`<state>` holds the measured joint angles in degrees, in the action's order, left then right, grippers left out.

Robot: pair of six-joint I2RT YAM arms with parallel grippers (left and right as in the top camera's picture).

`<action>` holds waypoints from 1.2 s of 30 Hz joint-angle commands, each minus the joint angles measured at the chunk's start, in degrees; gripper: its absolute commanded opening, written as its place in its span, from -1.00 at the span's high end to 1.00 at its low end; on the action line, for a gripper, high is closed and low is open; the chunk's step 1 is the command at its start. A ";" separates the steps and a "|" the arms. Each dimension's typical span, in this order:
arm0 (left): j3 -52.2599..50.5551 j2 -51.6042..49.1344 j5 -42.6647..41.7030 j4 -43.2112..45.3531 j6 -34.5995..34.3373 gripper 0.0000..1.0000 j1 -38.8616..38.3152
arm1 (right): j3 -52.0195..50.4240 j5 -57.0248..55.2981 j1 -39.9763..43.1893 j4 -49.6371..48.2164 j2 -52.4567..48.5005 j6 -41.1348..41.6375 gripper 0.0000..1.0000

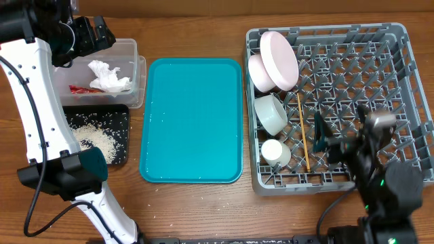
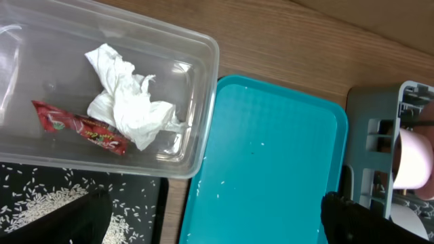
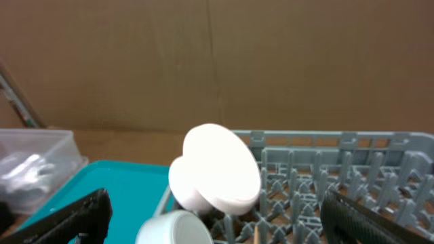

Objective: Sort waste into correct bins and load items into the dishwasher

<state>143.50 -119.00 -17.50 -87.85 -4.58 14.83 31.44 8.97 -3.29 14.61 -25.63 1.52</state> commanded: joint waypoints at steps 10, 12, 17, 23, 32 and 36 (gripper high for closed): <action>-0.22 0.57 0.11 0.04 -0.76 -1.00 -0.13 | -28.26 0.07 0.48 -17.75 21.94 1.25 -1.00; -0.22 0.57 0.11 0.04 -0.76 -1.00 -0.13 | -30.60 0.07 0.48 -17.79 23.89 1.25 -1.00; -0.22 0.57 0.13 0.04 -0.76 -1.00 -0.13 | -30.99 0.11 0.48 -10.88 25.51 1.27 -1.00; -0.22 0.57 0.11 0.04 -0.79 -1.00 -0.13 | -30.99 0.11 0.48 -10.84 25.46 1.27 -1.00; -0.22 0.57 0.11 0.04 -0.76 -1.00 -0.13 | -30.99 0.11 0.48 -10.84 25.46 1.27 -1.00; -0.22 0.57 0.11 0.04 -0.76 -1.00 -0.13 | -30.99 0.11 0.48 -10.84 25.46 1.27 -1.00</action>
<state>143.50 -119.00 -17.50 -87.90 -4.58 14.83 1.06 9.02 -3.03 3.95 -0.84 2.59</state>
